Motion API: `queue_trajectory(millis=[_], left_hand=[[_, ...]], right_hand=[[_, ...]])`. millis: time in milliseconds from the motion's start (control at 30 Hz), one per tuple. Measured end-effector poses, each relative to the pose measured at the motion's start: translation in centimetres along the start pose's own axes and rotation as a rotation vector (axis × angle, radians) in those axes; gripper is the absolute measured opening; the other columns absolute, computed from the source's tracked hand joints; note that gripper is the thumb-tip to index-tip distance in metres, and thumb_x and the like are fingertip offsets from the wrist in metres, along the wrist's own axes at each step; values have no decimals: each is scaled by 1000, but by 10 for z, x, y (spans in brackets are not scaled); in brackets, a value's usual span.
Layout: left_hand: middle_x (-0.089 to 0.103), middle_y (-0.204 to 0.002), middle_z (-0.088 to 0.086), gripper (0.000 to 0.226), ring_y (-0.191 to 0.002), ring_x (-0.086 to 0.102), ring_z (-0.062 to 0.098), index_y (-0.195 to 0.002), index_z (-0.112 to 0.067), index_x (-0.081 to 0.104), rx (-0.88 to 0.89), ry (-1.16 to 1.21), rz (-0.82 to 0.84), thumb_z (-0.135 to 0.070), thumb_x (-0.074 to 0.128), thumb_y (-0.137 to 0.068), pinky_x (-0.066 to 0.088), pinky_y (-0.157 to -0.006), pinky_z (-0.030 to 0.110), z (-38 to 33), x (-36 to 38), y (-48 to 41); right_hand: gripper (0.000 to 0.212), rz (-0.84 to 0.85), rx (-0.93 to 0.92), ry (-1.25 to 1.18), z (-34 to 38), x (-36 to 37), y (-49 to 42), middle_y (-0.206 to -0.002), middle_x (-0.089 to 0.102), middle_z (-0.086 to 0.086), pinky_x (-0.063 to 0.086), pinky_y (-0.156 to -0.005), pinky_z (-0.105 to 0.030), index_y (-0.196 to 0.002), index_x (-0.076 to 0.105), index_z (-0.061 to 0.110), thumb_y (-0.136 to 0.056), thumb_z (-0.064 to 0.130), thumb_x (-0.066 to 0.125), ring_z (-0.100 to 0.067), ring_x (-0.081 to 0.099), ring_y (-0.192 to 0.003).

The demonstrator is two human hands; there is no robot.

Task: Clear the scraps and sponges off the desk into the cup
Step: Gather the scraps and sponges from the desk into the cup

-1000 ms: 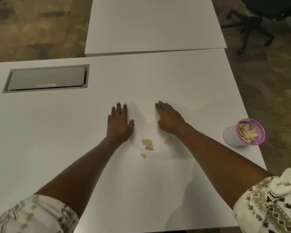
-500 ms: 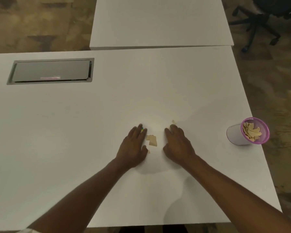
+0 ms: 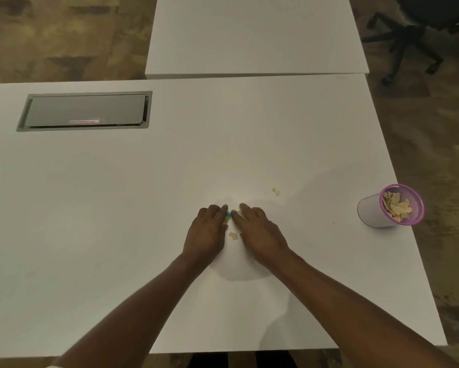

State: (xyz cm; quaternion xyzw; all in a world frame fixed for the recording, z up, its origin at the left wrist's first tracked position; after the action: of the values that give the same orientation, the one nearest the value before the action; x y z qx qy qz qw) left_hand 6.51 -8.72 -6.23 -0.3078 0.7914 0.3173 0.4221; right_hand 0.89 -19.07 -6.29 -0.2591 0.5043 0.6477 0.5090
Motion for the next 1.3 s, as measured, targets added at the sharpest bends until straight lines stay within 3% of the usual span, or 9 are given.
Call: queue_trajectory(millis=[100, 167, 300, 433, 533, 733, 867, 1033, 1300], left_hand=[[61, -112, 8, 29, -96, 54, 31, -124, -10, 64, -21, -35, -38, -12, 55, -95, 50, -71, 39, 1, -3, -7], [57, -101, 6, 14, -89, 51, 30, -100, -10, 65, -27, -52, -47, -11, 53, -94, 48, -64, 40, 1, -4, -9], [51, -96, 5, 11, -88, 47, 28, -91, -9, 60, -35, -32, -39, -3, 50, -91, 49, -61, 42, 1, -4, -11], [54, -106, 5, 25, -96, 48, 26, -106, -10, 63, -79, 62, -61, -1, 46, -90, 51, -73, 42, 2, -7, -11], [57, -116, 4, 41, -106, 51, 25, -119, -12, 65, -107, 154, -92, 0, 43, -87, 45, -81, 34, -4, -10, -10], [61, -119, -4, 53, -108, 58, 18, -118, -15, 67, -172, 275, -167, -8, 32, -79, 42, -85, 27, -10, -20, -9], [60, -118, -6, 50, -102, 60, 18, -118, -17, 67, -161, 303, -184, 2, 38, -81, 46, -83, 29, -32, -20, -14], [56, -116, -5, 51, -93, 58, 13, -119, -17, 66, -132, 314, -188, 9, 43, -82, 41, -77, 23, -71, -19, -24], [68, -105, -3, 38, -88, 60, 15, -111, -18, 65, -31, 369, -144, 4, 47, -86, 43, -74, 26, -157, -10, -47]], right_hand=[[42, -47, 10, -33, 0, -1, 0, -145, 39, -8, 50, -87, -45, -143, 41, 14, -101, 14, 38, -32, 42, -125], [26, -134, -22, 4, 1, -6, 1, -123, 48, -3, 51, -71, -41, -123, 51, 15, -100, 15, 41, -29, 49, -108], [11, -211, -47, 58, -4, -7, 4, -99, 50, -5, 36, -51, -36, -92, 54, 14, -89, 6, 47, -27, 49, -86], [11, -259, 11, -56, -18, -13, 4, -94, 50, -2, 44, -62, -38, -90, 54, 13, -88, 4, 47, -25, 47, -85], [13, -349, 138, -330, -44, -21, 9, -91, 58, 2, 47, -70, -37, -91, 62, 17, -89, 9, 54, -21, 53, -85], [5, -440, 454, -780, -84, -35, 32, -82, 69, 12, 41, -64, -6, -83, 69, 23, -88, 23, 70, 3, 62, -75], [6, -488, 587, -1142, -106, -38, 55, -85, 73, 1, 58, -54, -28, -86, 71, 21, -88, 16, 71, -9, 70, -67], [8, -580, 597, -1241, -130, -57, 78, -85, 75, 2, 54, -74, -25, -90, 72, 21, -86, 15, 73, -10, 72, -75], [10, -774, 571, -1311, -188, -103, 126, -89, 76, -2, 57, -80, -28, -92, 72, 18, -88, 9, 71, -12, 72, -77]])
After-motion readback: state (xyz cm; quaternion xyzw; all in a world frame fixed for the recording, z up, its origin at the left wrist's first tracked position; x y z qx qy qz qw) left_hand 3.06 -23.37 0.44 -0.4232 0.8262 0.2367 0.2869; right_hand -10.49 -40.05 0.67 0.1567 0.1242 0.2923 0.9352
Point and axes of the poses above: each hand's wrist, its own y-axis away from the middle knuckle, its own x-axis out of the palm, z = x × y, the point moved 9 cm from there along -y, towards the middle knuckle
